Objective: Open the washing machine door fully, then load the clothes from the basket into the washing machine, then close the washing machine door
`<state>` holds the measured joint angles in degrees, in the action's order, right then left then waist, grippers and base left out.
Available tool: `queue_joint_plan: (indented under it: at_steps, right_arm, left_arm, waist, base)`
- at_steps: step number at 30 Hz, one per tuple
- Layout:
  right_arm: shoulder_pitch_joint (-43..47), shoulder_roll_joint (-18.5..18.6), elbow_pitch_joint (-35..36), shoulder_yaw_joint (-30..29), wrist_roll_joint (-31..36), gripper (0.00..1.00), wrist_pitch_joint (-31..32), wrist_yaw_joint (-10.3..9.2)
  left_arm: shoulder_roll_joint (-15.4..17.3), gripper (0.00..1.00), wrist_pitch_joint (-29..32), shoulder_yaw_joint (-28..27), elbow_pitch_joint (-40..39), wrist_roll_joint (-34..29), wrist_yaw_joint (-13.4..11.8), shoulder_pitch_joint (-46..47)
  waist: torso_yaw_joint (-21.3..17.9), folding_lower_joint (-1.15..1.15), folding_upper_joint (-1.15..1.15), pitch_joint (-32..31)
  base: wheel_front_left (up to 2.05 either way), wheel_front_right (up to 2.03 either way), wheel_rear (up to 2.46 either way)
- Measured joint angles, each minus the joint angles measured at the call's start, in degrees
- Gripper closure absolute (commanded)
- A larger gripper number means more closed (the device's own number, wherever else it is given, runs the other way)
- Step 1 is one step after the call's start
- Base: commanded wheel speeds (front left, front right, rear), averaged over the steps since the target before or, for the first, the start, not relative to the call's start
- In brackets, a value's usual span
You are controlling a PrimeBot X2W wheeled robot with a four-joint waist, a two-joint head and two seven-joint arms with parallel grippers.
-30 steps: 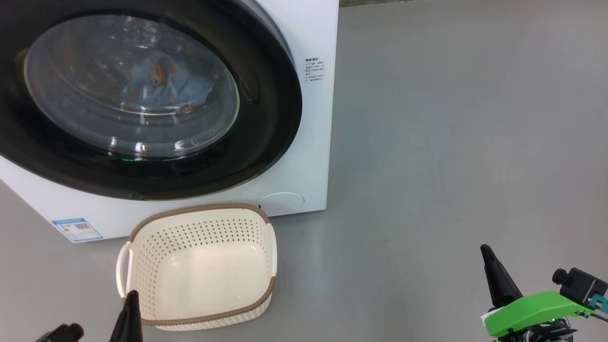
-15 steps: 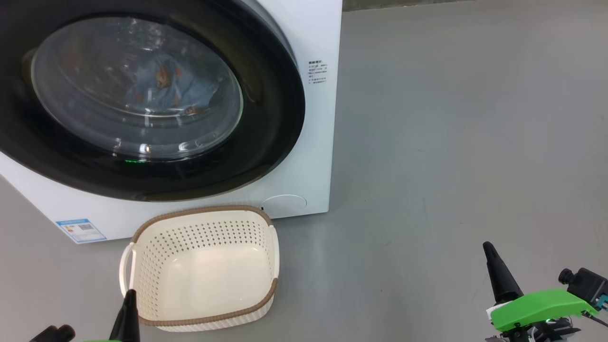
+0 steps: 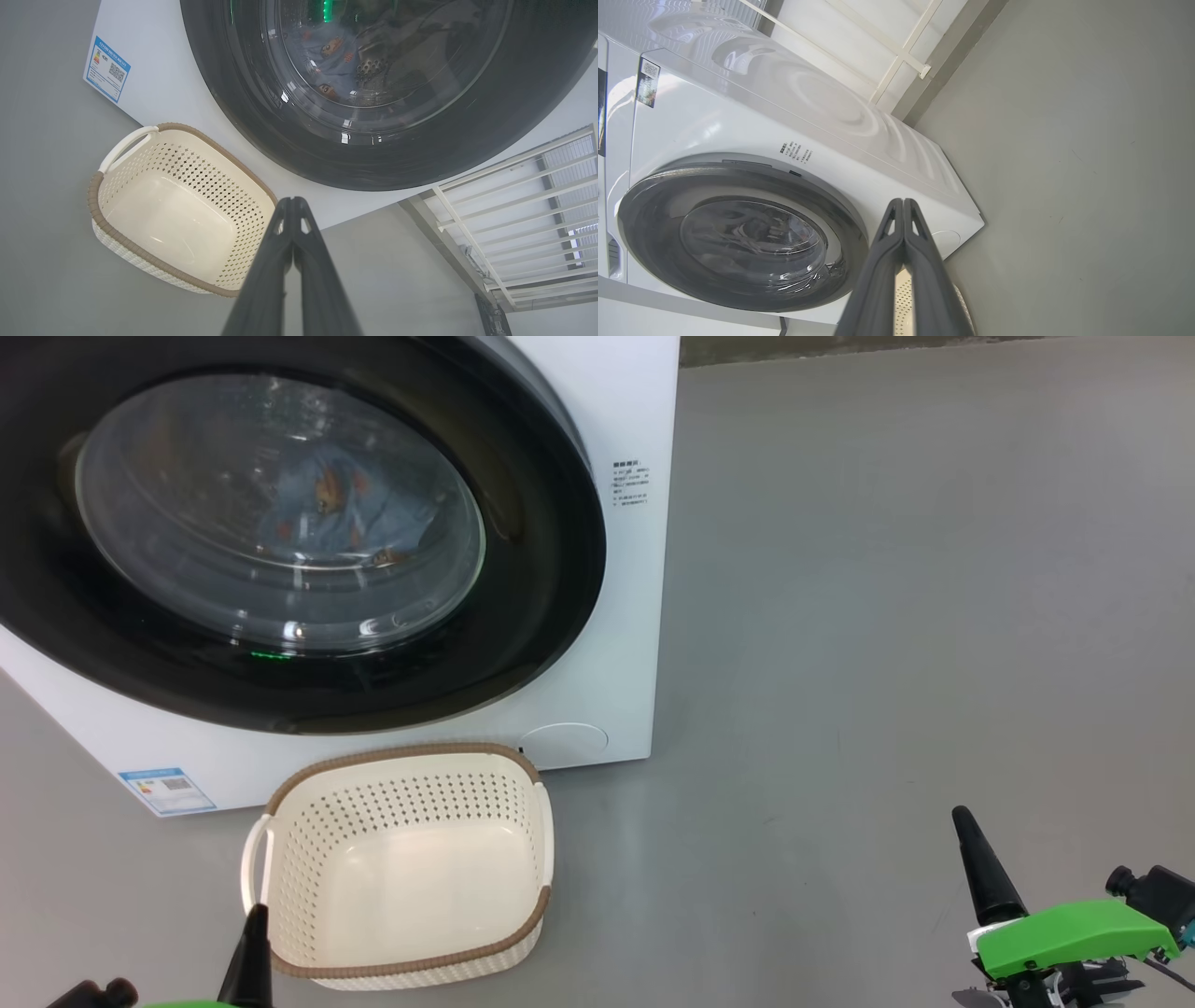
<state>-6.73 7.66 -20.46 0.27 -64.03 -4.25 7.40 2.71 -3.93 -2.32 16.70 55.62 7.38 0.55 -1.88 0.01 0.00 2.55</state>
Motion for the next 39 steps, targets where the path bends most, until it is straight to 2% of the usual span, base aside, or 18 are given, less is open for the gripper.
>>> queue_joint_plan:
  at_steps: [39]
  right_arm:
    - [0.9, -2.8, 2.9, -4.8, -17.7, 1.0, 6.3, 0.0]
  left_arm:
    - [-0.4, 1.0, 6.5, -1.5, -0.6, 22.5, -0.1, 2.1]
  waist:
    - [1.2, 0.0, 0.0, -1.5]
  base:
    - [0.0, 0.0, 0.0]
